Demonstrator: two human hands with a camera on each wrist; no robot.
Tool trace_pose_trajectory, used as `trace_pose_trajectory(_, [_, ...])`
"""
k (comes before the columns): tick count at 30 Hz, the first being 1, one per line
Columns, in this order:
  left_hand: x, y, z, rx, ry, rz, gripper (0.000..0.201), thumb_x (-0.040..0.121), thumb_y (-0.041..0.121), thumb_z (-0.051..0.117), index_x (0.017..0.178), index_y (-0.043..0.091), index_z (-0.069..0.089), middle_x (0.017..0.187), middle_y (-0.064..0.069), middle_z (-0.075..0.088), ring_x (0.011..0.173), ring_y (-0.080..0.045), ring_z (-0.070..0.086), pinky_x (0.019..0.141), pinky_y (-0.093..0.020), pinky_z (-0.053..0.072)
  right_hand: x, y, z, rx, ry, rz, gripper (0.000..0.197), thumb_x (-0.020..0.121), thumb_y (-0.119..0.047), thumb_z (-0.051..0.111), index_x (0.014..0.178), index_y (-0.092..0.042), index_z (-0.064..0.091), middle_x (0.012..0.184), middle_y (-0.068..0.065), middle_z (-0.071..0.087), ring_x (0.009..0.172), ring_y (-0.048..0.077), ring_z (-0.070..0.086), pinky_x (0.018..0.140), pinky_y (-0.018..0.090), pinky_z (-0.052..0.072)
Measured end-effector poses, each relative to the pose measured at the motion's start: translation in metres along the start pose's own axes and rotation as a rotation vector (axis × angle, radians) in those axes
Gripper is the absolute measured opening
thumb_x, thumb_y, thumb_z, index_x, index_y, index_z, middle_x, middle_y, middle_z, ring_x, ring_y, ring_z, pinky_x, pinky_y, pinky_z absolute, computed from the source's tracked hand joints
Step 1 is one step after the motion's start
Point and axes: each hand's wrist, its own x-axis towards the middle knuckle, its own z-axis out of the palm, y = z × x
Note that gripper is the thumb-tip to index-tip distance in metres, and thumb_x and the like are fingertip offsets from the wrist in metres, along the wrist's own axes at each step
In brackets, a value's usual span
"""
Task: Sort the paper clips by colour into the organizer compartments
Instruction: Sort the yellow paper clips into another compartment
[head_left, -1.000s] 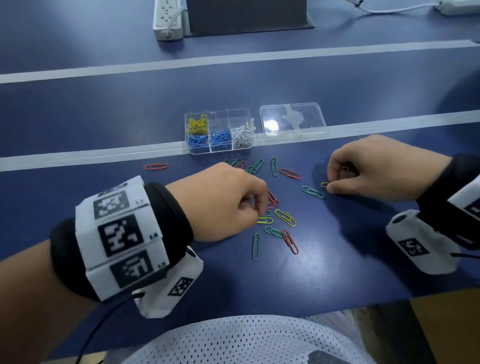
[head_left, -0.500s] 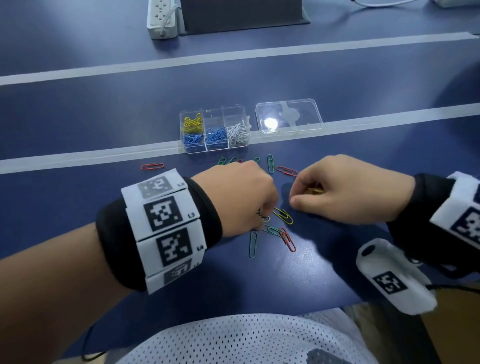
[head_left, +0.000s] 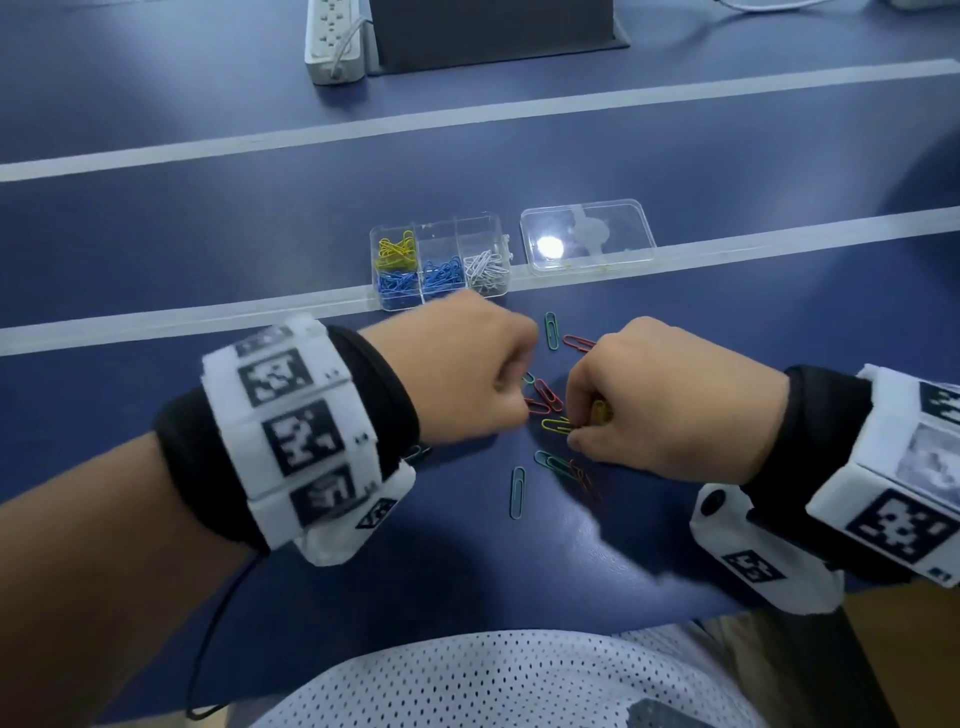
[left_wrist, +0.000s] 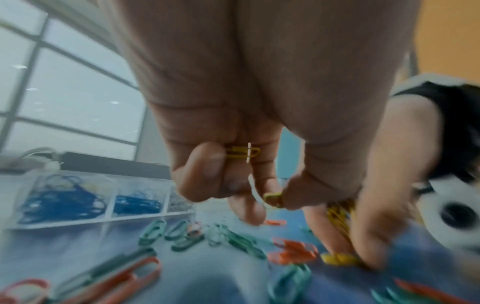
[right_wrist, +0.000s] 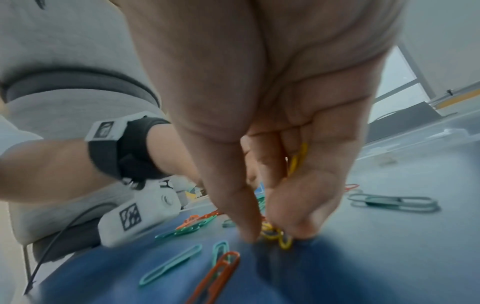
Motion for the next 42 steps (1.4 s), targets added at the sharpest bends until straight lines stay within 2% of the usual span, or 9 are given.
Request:
trace_pose_trajectory(3, [0.002, -0.023, -0.021, -0.026, 0.078, -0.091, 0.004, 0.078, 0.020, 0.055, 0.079, 0.023, 0.053, 0.063, 0.009, 0.049, 0.058, -0.011, 0.045, 0.066, -0.020, 0.032, 0.002, -0.006, 0.002, -0.037, -0.020, -0.007, 0.017, 0.079, -0.021, 0.058, 0.089, -0.015, 0.070, 0.087, 0.008, 0.070, 0.086, 0.030, 0.063, 0.073, 0.034, 0.055])
trace_pose_trajectory(8, [0.021, -0.072, -0.051, 0.048, 0.226, -0.268, 0.015, 0.083, 0.016, 0.055, 0.093, 0.016, 0.065, 0.081, -0.001, 0.057, 0.080, -0.021, 0.047, 0.079, -0.029, 0.041, 0.006, -0.011, 0.002, -0.086, -0.033, 0.001, 0.021, 0.080, -0.014, 0.053, 0.096, -0.015, 0.068, 0.092, 0.008, 0.066, 0.090, 0.033, 0.063, 0.075, 0.034, 0.054])
trace_pose_trajectory(11, [0.031, -0.086, -0.057, 0.104, 0.219, -0.300, 0.018, 0.085, 0.016, 0.055, 0.096, 0.015, 0.069, 0.096, -0.008, 0.067, 0.089, -0.027, 0.054, 0.087, -0.033, 0.044, 0.010, -0.011, 0.001, -0.121, -0.033, 0.006, 0.019, 0.080, -0.014, 0.052, 0.094, -0.012, 0.064, 0.087, 0.008, 0.059, 0.089, 0.035, 0.062, 0.073, 0.034, 0.053])
trace_pose_trajectory(14, [0.038, -0.087, -0.055, 0.134, 0.205, -0.281, 0.018, 0.086, 0.016, 0.058, 0.098, 0.014, 0.071, 0.100, -0.009, 0.070, 0.085, -0.023, 0.052, 0.081, -0.031, 0.042, 0.011, -0.006, -0.003, -0.109, -0.051, 0.021, 0.019, 0.078, -0.015, 0.055, 0.092, -0.010, 0.066, 0.091, 0.010, 0.066, 0.088, 0.033, 0.063, 0.074, 0.034, 0.054])
trace_pose_trajectory(24, [0.038, -0.090, -0.053, -0.034, 0.232, -0.260, 0.025, 0.078, 0.009, 0.068, 0.101, 0.017, 0.069, 0.093, -0.001, 0.072, 0.080, -0.015, 0.057, 0.083, -0.027, 0.047, 0.025, 0.003, -0.035, 0.141, -0.104, 0.071, 0.006, 0.068, -0.017, 0.062, 0.065, -0.022, 0.063, 0.052, -0.006, 0.065, 0.044, 0.000, 0.052, 0.048, 0.011, 0.043])
trace_pose_trajectory(29, [0.029, -0.096, -0.053, -0.234, 0.277, -0.305, 0.029, 0.079, 0.004, 0.067, 0.104, 0.019, 0.066, 0.091, 0.002, 0.068, 0.075, -0.015, 0.060, 0.083, -0.030, 0.051, 0.065, -0.016, -0.078, 0.272, 0.135, 0.048, 0.009, 0.071, -0.013, 0.062, 0.068, -0.019, 0.068, 0.057, -0.003, 0.069, 0.046, 0.003, 0.060, 0.043, 0.006, 0.043])
trace_pose_trajectory(34, [0.020, -0.106, -0.050, -0.313, 0.391, -0.359, 0.051, 0.081, 0.003, 0.063, 0.125, 0.022, 0.049, 0.088, 0.005, 0.068, 0.075, -0.013, 0.058, 0.077, -0.025, 0.044, 0.112, -0.055, -0.095, 0.159, 0.234, 0.042, 0.012, 0.079, -0.013, 0.063, 0.087, -0.013, 0.072, 0.073, 0.002, 0.071, 0.077, 0.016, 0.071, 0.078, 0.030, 0.058])
trace_pose_trajectory(38, [0.015, -0.108, -0.046, -0.248, 0.322, -0.387, 0.046, 0.083, 0.016, 0.064, 0.127, 0.019, 0.048, 0.103, 0.000, 0.069, 0.091, -0.017, 0.058, 0.083, -0.027, 0.041, 0.133, -0.077, -0.091, -0.021, 0.215, 0.016, 0.020, 0.080, -0.012, 0.066, 0.100, -0.009, 0.067, 0.083, 0.006, 0.061, 0.090, 0.022, 0.067, 0.076, 0.031, 0.053])
trace_pose_trajectory(42, [0.015, -0.109, -0.041, -0.158, 0.274, -0.390, 0.033, 0.085, 0.024, 0.063, 0.117, 0.019, 0.061, 0.116, -0.003, 0.066, 0.108, -0.024, 0.058, 0.090, -0.031, 0.043, 0.144, -0.085, -0.088, -0.068, 0.162, 0.039, 0.021, 0.080, -0.011, 0.067, 0.100, -0.006, 0.069, 0.092, 0.010, 0.069, 0.093, 0.024, 0.068, 0.081, 0.034, 0.055])
